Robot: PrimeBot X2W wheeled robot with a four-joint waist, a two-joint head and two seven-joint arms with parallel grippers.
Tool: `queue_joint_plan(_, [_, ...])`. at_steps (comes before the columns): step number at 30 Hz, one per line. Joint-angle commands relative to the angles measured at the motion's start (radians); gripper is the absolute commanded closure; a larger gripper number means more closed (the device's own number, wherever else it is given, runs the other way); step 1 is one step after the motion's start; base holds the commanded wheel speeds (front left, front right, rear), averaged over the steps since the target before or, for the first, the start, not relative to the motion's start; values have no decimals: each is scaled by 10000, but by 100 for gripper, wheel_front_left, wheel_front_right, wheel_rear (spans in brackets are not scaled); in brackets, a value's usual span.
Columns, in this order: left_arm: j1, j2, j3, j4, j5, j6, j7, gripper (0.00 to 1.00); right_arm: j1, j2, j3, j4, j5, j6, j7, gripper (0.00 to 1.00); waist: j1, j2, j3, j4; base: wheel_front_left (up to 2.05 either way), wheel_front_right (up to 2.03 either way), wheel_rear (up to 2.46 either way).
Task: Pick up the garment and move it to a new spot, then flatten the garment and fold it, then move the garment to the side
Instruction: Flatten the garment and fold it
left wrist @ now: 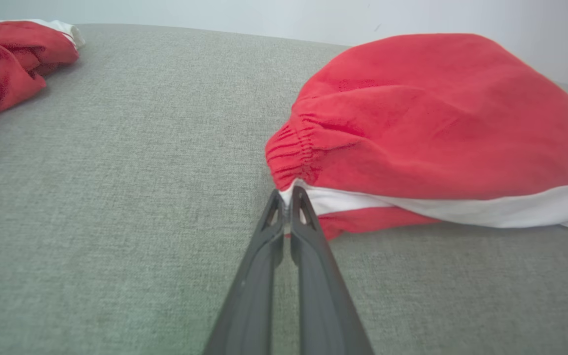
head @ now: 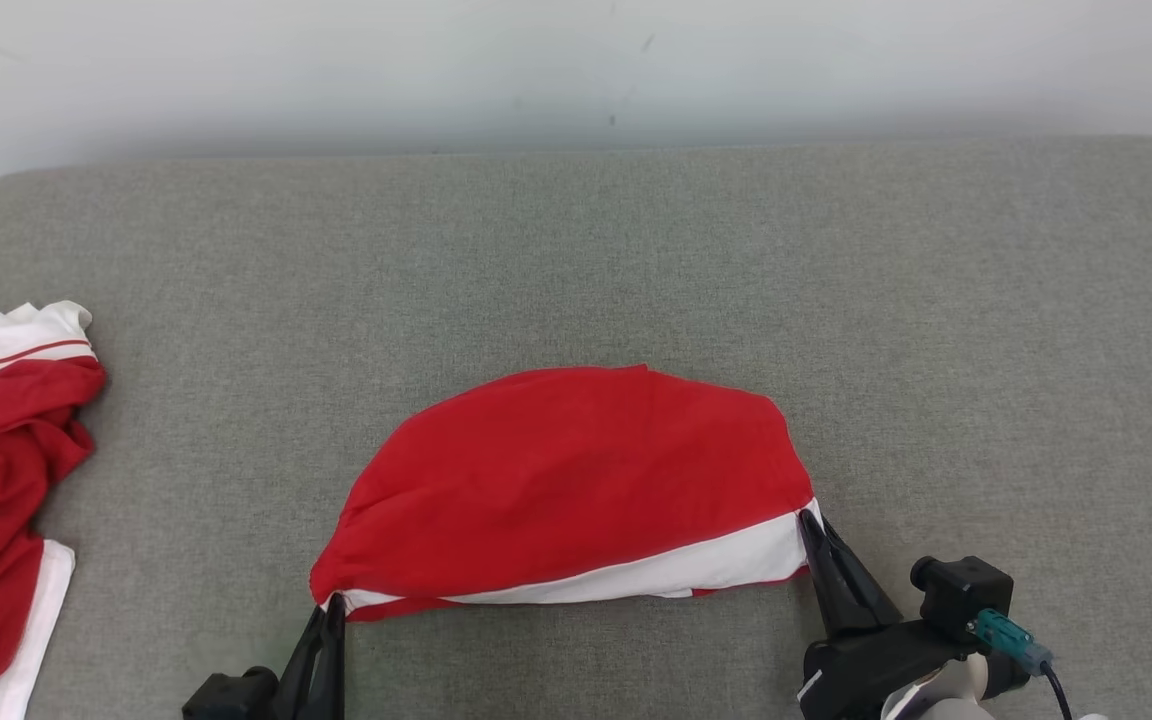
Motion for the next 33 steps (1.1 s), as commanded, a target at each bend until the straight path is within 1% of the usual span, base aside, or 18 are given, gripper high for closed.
queue_joint_plan(1, [-10, 4, 55, -122, 69, 5, -34, 100, 130, 36, -31, -65, 72, 32, -4, 100, 0, 0, -80, -9, 0, 0, 0])
queue_joint_plan(8, [-277, 36, 169, -960, 620, -131, -34, 100, 57, 163, -401, -811, 285, 32, -4, 100, 0, 0, -452, -6, 0, 0, 0])
queue_joint_plan(13, [-884, 526, 113, -1645, 856, -185, -34, 100, -323, 221, -709, -1528, 474, 32, -4, 100, 0, 0, -833, -12, 0, 0, 0])
queue_joint_plan(16, [-1530, 1184, -204, -1953, 894, -184, -34, 100, -834, 69, -607, -1921, 499, 32, -4, 100, 0, 0, -1089, -28, 0, 0, 0])
queue_joint_plan(21, [-3060, 2636, -746, -2237, 620, -183, -34, 100, -1990, -280, -438, -2343, 687, 32, -3, 100, 0, 0, -1435, -72, 0, 0, 0])
queue_joint_plan(26, [-4657, 3778, -1234, -2136, 384, -185, -34, 100, -3343, -732, -235, -2528, 759, 25, -4, 100, 0, 0, -1566, -101, 0, 0, 0])
queue_joint_plan(28, [-5267, 4106, -1438, -1985, 267, -184, -34, 100, -3919, -1029, -1, -2555, 502, 25, -3, 100, 0, 0, -1553, -119, 0, 0, 0])
queue_joint_plan(30, [-5799, 4405, -1694, -1815, 183, -186, -32, 100, -4384, -1170, 165, -2454, 489, 25, -3, 100, 0, 0, -1483, -129, 0, 0, 0])
queue_joint_plan(31, [-6078, 4525, -1799, -1718, 113, -184, -3, 100, -4665, -1298, 232, -2419, 391, 25, -3, 100, 0, 0, -1388, -127, 0, 0, 0])
queue_joint_plan(32, [-6688, 4720, -2018, -1552, 48, -185, 55, 100, -5229, -1462, 331, -2269, 414, 25, -3, 100, 0, 0, -1120, -111, 0, 0, 0])
queue_joint_plan(33, [-6957, 4757, -2135, -1419, -6, -185, 105, 100, -5515, -1582, 405, -2143, 339, 25, -3, 100, 0, 0, -972, -95, 0, 0, 0])
